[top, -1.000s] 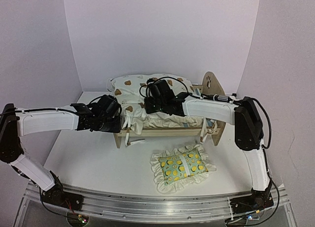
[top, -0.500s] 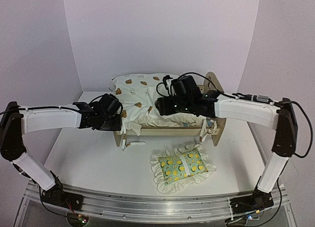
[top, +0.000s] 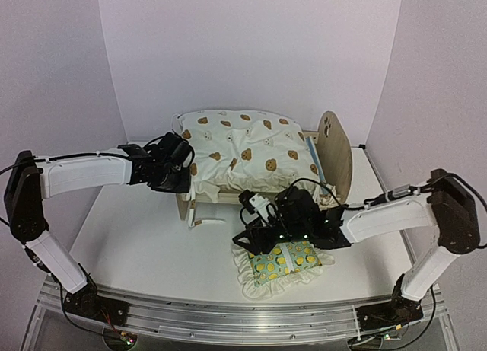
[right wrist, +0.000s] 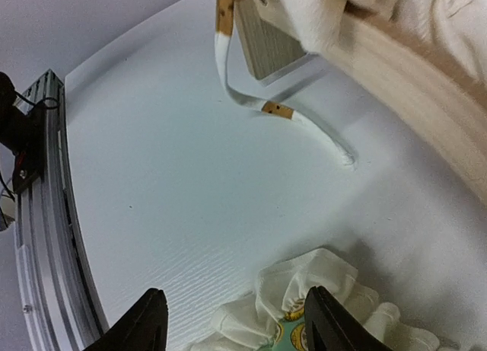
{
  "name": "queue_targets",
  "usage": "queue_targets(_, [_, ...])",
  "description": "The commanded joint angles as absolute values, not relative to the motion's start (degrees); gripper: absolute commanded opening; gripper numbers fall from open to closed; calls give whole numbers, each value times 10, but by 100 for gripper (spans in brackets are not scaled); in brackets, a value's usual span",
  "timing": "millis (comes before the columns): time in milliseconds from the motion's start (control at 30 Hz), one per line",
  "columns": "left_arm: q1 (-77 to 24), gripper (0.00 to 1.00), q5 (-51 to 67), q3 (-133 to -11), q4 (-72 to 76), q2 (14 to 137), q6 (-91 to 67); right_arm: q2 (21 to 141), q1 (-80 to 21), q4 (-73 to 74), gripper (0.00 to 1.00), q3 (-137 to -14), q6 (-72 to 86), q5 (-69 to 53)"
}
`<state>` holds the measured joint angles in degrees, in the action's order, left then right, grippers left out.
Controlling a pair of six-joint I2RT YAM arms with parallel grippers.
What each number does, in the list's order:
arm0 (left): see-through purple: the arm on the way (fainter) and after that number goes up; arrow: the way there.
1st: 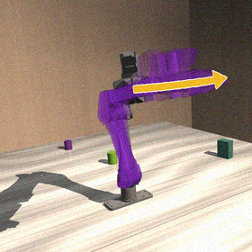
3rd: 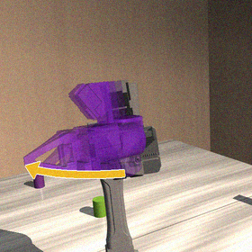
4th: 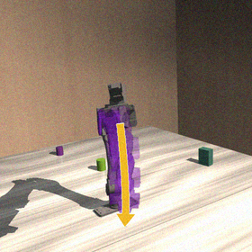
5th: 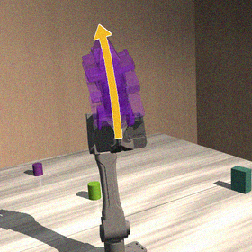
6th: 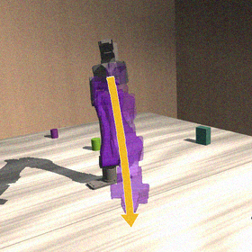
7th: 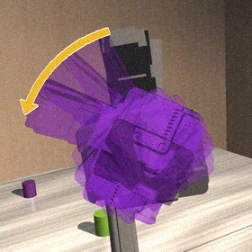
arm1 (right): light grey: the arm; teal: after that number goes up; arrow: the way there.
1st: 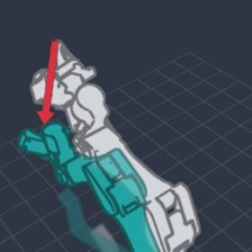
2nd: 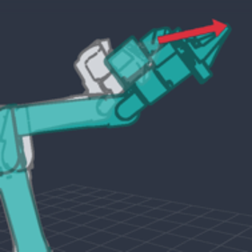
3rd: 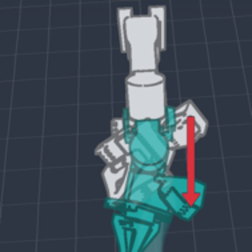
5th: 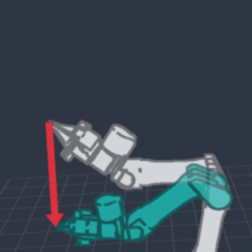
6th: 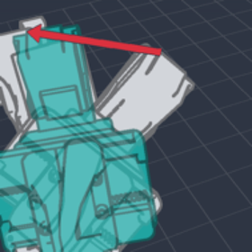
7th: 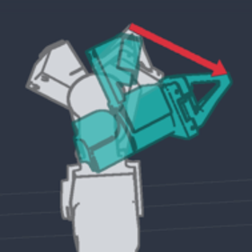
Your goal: Set up the pet bed
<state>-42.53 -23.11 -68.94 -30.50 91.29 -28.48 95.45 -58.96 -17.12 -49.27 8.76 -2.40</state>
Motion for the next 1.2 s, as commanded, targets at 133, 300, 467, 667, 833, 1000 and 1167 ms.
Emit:
queue_targets(133, [-417,0,-227,-783,-266,897,-211,1141,-590,-481,62,-528,56,-31])
queue_targets(300, [-414,0,-221,-790,-270,896,-203,1240,-604,-585,61,-581,23,15])
queue_targets(467, [-412,0,-207,-799,-272,890,-199,1326,-623,-670,59,-647,-52,115])
queue_targets(667, [-412,0,-198,-824,-285,890,-190,1395,-632,-699,50,-727,-95,190])
queue_targets(833, [-412,0,-199,-839,-295,892,-182,1416,-633,-700,40,-761,-141,215])
queue_targets(1000, [-412,0,-189,-854,-299,890,-180,1445,-634,-701,43,-805,-189,241])
queue_targets(1167, [-412,0,-181,-870,-308,887,-177,1468,-634,-703,41,-850,-239,288])
